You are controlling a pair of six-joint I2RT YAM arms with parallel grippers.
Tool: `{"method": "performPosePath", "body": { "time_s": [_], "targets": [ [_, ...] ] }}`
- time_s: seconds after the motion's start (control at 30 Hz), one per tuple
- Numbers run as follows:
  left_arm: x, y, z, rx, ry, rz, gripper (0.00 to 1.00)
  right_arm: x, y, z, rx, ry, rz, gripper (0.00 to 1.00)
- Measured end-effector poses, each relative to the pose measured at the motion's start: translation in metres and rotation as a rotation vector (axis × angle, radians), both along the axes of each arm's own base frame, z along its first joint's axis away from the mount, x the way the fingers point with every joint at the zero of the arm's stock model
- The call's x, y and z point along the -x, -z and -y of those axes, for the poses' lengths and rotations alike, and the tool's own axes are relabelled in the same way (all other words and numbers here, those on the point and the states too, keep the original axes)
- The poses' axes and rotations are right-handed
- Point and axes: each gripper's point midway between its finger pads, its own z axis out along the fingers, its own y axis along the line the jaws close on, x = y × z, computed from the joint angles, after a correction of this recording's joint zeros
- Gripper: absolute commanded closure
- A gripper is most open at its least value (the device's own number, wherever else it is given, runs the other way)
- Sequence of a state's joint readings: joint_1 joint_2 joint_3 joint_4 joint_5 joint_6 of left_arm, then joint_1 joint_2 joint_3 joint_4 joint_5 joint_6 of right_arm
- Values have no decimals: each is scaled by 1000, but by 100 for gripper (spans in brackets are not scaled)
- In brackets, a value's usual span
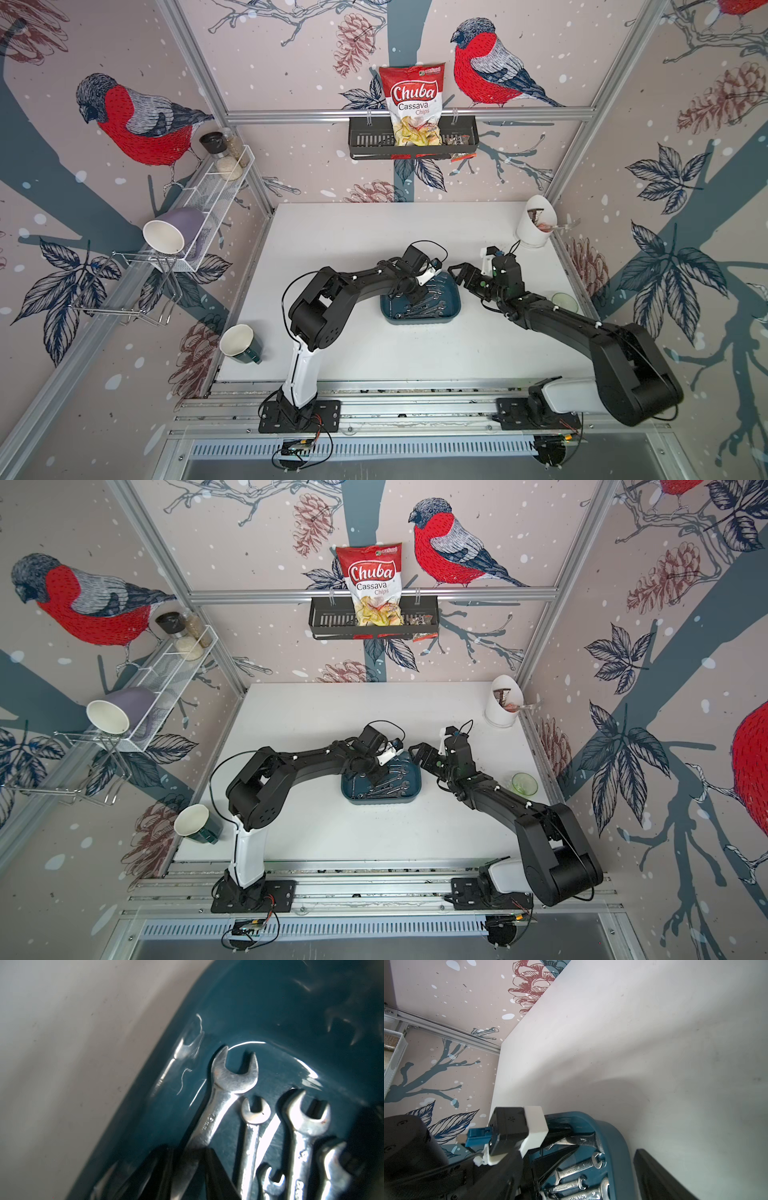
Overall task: Take out the wrench from the storage box
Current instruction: Pick up the wrench from the storage box.
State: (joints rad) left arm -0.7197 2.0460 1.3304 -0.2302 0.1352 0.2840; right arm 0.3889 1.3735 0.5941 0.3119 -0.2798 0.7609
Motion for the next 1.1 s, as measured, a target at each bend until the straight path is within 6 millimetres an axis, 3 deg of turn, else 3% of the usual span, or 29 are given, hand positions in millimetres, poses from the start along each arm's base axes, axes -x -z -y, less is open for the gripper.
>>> {"method": "performPosePath", "body": {
  "time_s": [0.17,0.33,0.5,0.67,0.83,1.0,1.1],
  "targets": [
    [7,-1,2,33,13,-27,78,1,0,-1,-3,-6,-1,11],
    [15,-1,-1,22,-10,-54,58,1,0,-1,-5,-9,-2,11],
    [11,2,-2,-23,-31,-18,58,1,0,-2,-7,-13,-3,11],
    [-2,2,3,-31,-44,6,66,1,0,-2,-7,-13,-3,11],
    [-2,3,9,-30,-15,9,85,1,0,-2,-8,-13,-4,11],
    [0,1,12,-10,-3,7,97,2,0,-2,-10,-16,-5,11],
    [3,-3,8,-16,-15,-7,99,2,0,-2,-10,-16,-6,11]
  ]
}}
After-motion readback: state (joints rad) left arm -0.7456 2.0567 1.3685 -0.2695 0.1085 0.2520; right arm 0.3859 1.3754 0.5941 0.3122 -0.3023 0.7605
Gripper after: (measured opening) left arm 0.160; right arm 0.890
